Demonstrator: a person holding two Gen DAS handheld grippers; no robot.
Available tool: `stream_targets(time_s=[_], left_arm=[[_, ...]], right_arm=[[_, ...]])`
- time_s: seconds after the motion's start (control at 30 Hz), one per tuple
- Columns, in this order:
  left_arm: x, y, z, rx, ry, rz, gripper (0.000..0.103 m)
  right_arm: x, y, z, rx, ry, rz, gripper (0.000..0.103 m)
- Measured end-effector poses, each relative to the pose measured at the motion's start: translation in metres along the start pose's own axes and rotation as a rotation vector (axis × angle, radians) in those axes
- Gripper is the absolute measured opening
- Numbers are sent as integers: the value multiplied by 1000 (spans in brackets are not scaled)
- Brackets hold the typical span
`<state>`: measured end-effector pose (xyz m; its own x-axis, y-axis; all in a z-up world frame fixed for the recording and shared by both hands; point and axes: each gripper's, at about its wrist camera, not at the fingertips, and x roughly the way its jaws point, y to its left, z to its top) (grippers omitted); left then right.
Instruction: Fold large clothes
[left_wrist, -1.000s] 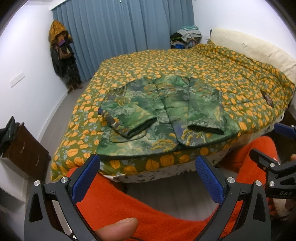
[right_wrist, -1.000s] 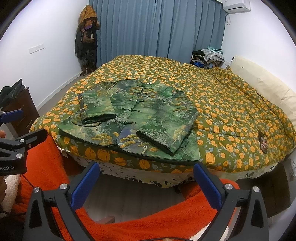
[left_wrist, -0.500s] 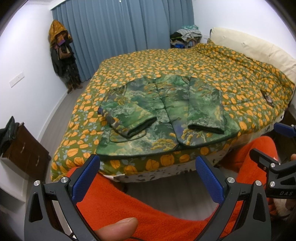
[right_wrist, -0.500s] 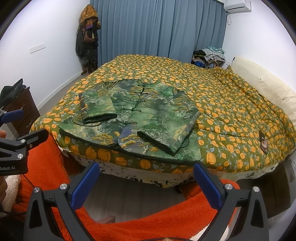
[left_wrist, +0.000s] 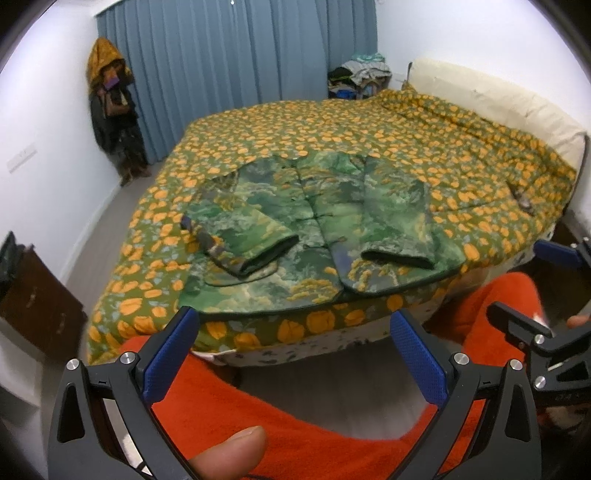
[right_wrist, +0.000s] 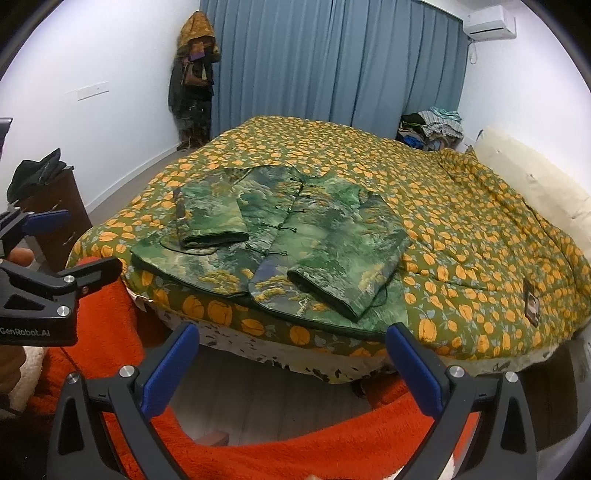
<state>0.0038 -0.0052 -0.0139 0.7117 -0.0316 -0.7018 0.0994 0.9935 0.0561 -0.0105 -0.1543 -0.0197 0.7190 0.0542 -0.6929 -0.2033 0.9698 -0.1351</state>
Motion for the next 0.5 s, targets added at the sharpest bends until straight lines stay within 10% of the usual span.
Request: stream_targets(time_s=[0.17,0.5], left_arm=[[6,9,-2,28,-32,113,103],[49,73,-2,-151,78,75,103]], right_arm=[[-3,-16,8,46,-31,-2,103],[11,-73,19,139,-57,-27,103]])
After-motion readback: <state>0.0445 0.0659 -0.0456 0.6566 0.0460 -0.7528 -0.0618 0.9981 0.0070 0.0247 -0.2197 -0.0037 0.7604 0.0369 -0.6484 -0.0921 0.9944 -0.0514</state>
